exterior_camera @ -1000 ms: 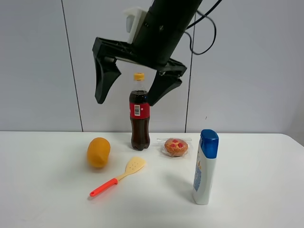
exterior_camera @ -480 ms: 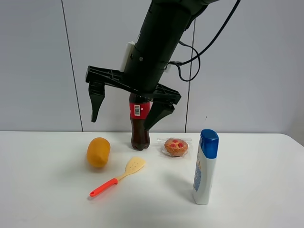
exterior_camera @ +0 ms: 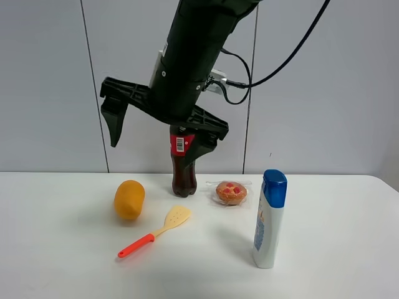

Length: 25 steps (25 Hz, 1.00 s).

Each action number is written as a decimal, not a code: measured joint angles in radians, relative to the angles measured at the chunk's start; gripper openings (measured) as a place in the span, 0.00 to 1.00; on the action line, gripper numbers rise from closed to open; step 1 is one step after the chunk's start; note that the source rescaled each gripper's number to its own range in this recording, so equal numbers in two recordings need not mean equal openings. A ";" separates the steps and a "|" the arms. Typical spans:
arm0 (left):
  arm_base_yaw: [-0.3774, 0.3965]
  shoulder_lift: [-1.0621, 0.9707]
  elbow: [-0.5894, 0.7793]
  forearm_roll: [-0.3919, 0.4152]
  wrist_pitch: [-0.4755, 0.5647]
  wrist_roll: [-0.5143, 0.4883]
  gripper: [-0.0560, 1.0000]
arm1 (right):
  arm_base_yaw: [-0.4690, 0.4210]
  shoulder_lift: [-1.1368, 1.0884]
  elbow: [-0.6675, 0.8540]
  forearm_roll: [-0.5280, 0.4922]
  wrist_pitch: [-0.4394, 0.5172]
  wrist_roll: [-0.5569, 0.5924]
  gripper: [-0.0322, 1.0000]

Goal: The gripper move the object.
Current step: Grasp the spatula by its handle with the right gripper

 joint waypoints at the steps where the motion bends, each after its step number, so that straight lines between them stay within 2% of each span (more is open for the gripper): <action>1: 0.000 0.000 0.000 0.000 0.000 0.000 1.00 | 0.002 0.000 0.000 0.000 -0.013 0.037 1.00; 6: 0.000 0.000 0.000 0.000 0.000 0.000 1.00 | 0.004 0.000 0.000 -0.007 -0.027 0.250 1.00; 12: 0.000 0.000 0.000 0.000 0.000 -0.001 1.00 | 0.016 0.011 0.000 -0.019 -0.035 0.359 1.00; 20: 0.000 0.000 0.000 0.000 0.000 -0.001 1.00 | 0.030 0.123 -0.003 -0.035 -0.009 0.379 1.00; 25: 0.000 0.000 0.000 0.000 0.000 0.000 1.00 | 0.030 0.156 -0.003 -0.051 -0.056 0.382 1.00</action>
